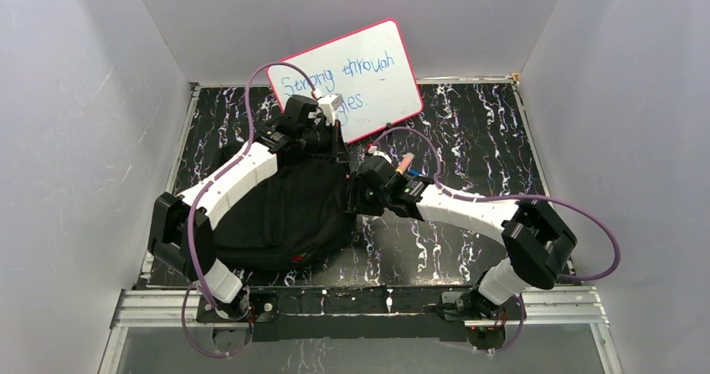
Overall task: Pack the student bag
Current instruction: Zip the student bag at the center of the board.
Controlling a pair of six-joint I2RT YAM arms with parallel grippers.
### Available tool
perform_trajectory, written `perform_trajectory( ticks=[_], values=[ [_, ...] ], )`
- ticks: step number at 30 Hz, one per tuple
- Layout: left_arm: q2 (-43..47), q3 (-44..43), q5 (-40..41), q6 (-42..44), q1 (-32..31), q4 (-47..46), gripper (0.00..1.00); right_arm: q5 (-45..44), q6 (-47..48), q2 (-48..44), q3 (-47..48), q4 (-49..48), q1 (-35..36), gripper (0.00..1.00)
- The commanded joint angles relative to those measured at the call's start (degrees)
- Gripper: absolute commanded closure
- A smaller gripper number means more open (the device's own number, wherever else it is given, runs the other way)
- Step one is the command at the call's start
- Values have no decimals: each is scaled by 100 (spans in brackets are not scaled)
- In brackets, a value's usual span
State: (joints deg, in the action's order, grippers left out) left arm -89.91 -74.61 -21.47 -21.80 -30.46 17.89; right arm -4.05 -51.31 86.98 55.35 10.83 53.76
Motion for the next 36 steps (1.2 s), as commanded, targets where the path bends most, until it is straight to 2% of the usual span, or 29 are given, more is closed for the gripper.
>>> perform_trajectory(
  ticks=[1, 6, 11, 14, 18, 22, 26, 31, 36],
  values=[
    [204, -50, -115, 71, 49, -282, 100, -438, 85, -376, 6, 515, 65, 49],
    [184, -6, -132, 71, 49, -303, 100, -534, 155, -910, -84, 880, 60, 56],
    [168, 55, -185, 56, 49, -361, 100, -345, 351, -1072, 69, 1104, 59, 73],
    [180, 105, -210, 46, 49, -374, 100, -208, 399, -1027, 105, 1049, 58, 79],
    [214, 167, -222, 31, 49, -403, 100, -73, 382, -935, 115, 937, 58, 79],
    [212, 222, -255, 18, 49, -421, 100, 230, 406, -942, 85, 655, 59, 67],
    [211, 227, -264, 18, 49, -422, 100, 367, 451, -885, 107, 618, 63, 62],
    [189, 174, -218, 19, 49, -411, 100, 369, 814, -1279, -73, 209, 112, 75],
    [159, 72, -217, 9, 49, -416, 100, 1005, 1180, -1305, -104, 8, 130, 75]
  ],
)
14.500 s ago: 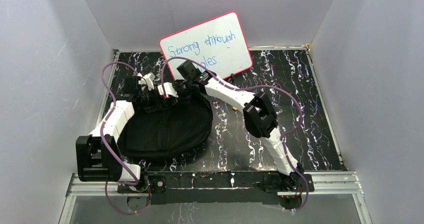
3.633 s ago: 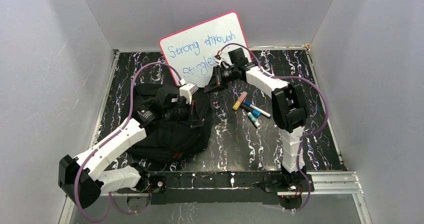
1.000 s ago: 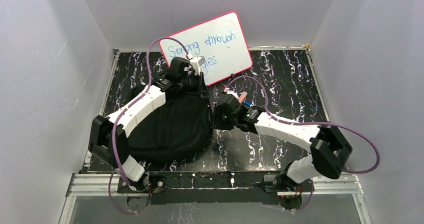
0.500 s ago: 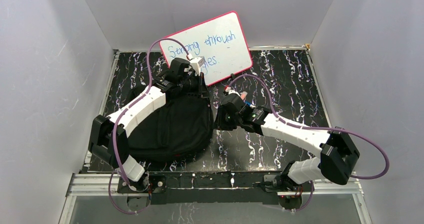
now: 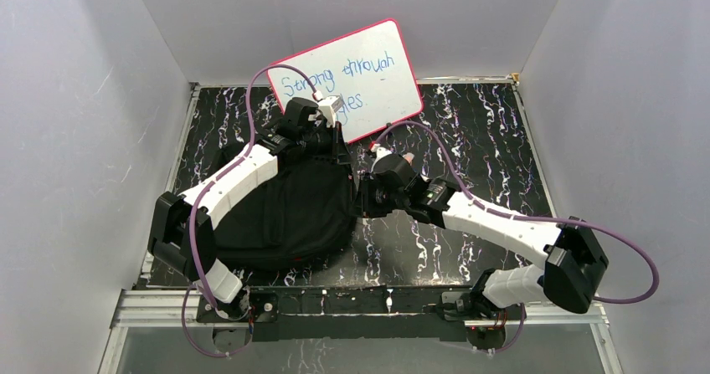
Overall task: Pack the student bag
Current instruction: Zip the student bag at the center of the board.
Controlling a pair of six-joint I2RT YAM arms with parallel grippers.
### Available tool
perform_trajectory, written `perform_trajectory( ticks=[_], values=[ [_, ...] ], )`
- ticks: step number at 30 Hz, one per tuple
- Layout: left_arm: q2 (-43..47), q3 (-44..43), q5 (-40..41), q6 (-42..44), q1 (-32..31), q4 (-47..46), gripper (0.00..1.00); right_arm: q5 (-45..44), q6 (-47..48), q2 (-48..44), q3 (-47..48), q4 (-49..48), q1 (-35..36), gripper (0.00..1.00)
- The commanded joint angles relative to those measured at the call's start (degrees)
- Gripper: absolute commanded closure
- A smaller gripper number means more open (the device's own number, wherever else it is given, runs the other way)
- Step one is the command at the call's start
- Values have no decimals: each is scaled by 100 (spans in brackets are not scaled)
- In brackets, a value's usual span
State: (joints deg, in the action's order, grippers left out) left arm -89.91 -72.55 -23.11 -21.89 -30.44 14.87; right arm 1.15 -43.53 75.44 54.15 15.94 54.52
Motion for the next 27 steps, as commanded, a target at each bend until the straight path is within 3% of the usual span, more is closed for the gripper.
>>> perform_trajectory(
  ticks=[1, 11, 27],
  values=[
    [158, -150, -53, 18, 47, -117, 100, 562, 410, -118, 18, -526, 74, 72],
    [149, -187, -41, 26, 47, -73, 100, 383, 119, 69, 44, -354, 248, 54],
    [165, -199, -40, 44, 47, -59, 100, 725, -209, 633, 184, -737, 286, 54]
  ],
)
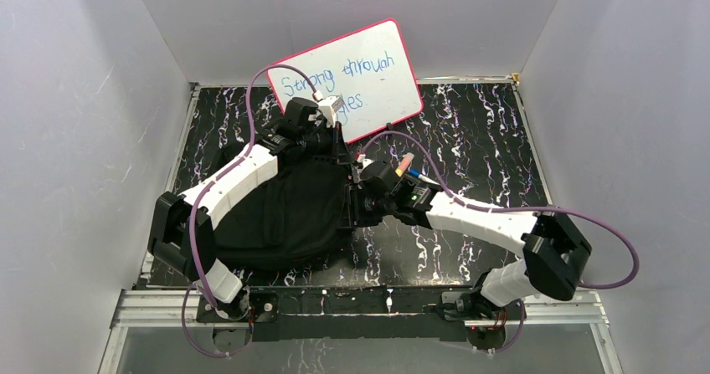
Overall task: Pack the student bag
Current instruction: Zip the student bag at the center of the board.
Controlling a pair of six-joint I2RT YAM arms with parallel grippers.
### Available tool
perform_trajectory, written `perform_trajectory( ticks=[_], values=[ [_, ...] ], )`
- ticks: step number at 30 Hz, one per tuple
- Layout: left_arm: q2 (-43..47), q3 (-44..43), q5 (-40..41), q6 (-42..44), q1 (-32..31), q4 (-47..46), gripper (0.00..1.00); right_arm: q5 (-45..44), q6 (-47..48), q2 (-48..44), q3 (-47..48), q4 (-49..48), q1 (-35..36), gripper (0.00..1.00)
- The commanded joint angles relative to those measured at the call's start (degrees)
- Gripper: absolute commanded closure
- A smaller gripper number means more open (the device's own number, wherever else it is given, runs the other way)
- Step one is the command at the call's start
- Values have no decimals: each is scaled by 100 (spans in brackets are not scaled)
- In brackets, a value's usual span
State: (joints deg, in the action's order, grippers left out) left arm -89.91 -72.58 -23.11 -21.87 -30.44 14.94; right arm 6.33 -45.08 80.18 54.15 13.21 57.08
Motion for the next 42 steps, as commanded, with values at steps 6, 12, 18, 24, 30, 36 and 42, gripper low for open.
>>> perform_trajectory(
  ticks=[6, 12, 18, 24, 30, 36, 42],
  values=[
    [157, -214, -60, 40, 51, -52, 100, 492, -11, 454, 383, -899, 29, 54],
    [149, -211, -54, 51, 51, -48, 100, 613, -1, 507, 462, -1155, 27, 61],
    [149, -204, -52, 77, 55, -43, 100, 495, -1, 500, 429, -1234, 33, 61],
    [156, -168, -67, 78, 64, -44, 100, 155, 129, 764, 465, -1272, 35, 62],
    [175, -138, -74, 86, 77, -46, 100, -328, 166, 836, 525, -758, 40, 52],
    [171, -100, -79, 86, 90, -61, 100, -731, 101, 515, 399, -319, 62, 40],
    [175, -68, -88, 76, 93, -89, 100, -1001, 36, 159, 391, 201, 66, 32]
  ],
)
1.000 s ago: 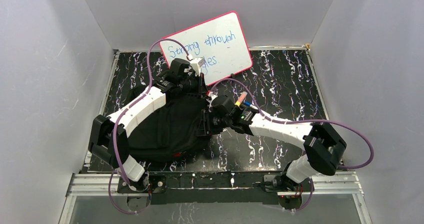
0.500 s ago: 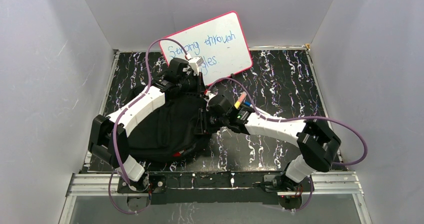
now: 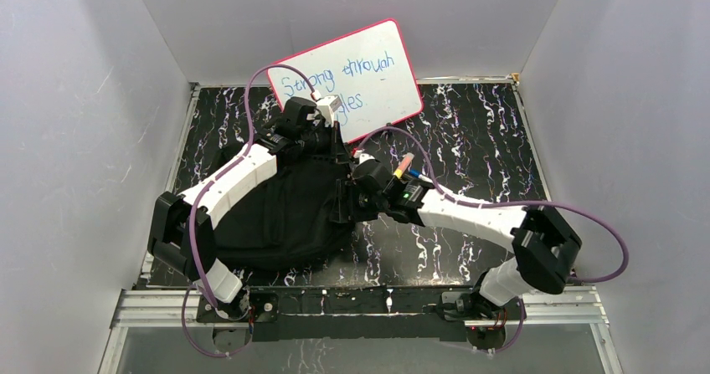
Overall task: Pack the student bag
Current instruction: Zip the student bag at the center of the board.
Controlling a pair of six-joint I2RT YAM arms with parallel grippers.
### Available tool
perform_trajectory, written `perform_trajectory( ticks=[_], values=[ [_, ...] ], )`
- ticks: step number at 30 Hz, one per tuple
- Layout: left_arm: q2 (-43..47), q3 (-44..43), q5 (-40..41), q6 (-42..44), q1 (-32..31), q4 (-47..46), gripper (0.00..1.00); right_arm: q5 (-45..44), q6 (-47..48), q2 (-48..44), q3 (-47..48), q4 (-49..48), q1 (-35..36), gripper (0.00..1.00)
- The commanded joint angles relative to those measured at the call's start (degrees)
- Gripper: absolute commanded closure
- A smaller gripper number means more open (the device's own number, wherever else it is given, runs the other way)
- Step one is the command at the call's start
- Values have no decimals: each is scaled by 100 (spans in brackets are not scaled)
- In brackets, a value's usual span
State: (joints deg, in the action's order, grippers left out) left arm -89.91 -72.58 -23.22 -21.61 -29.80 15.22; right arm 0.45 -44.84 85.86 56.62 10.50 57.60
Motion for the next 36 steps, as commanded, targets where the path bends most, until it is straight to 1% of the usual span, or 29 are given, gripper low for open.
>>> perform_trajectory(
  ticks=[1, 5, 8, 12, 15, 18, 23, 25, 28, 32, 36],
  values=[
    [175, -70, -77, 51, 28, -116, 100, -433, 10, -473, 140, 542, 22, 32],
    [160, -60, -100, 51, 36, -119, 100, -550, 10, -826, 144, 801, 14, 32],
    [149, -55, -156, 42, 36, -115, 100, -626, 41, -1123, 64, 709, 16, 32],
    [160, -30, -375, 78, 36, -122, 100, -1061, 85, -1381, -13, 728, -16, 27],
    [198, -5, -597, 123, 34, -120, 100, -1323, 125, -1452, 80, 886, -217, 24],
    [256, 74, -746, 148, 27, -107, 100, -1195, 196, -1527, 140, 882, -615, 23],
    [394, 249, -865, 140, 23, -98, 100, -406, 267, -1529, 126, 519, -1612, 25],
    [463, 322, -892, 118, 12, -95, 100, 106, 305, -1351, 180, 381, -2032, 25],
    [606, 474, -922, 83, -14, -98, 100, 924, 424, -918, 350, 118, -2463, 25],
    [805, 721, -925, 95, -26, -93, 100, 2139, 804, -57, 910, -70, -2706, 27],
    [861, 870, -952, 108, -33, -98, 100, 2889, 1121, 638, 1581, -20, -2712, 28]
  ],
)
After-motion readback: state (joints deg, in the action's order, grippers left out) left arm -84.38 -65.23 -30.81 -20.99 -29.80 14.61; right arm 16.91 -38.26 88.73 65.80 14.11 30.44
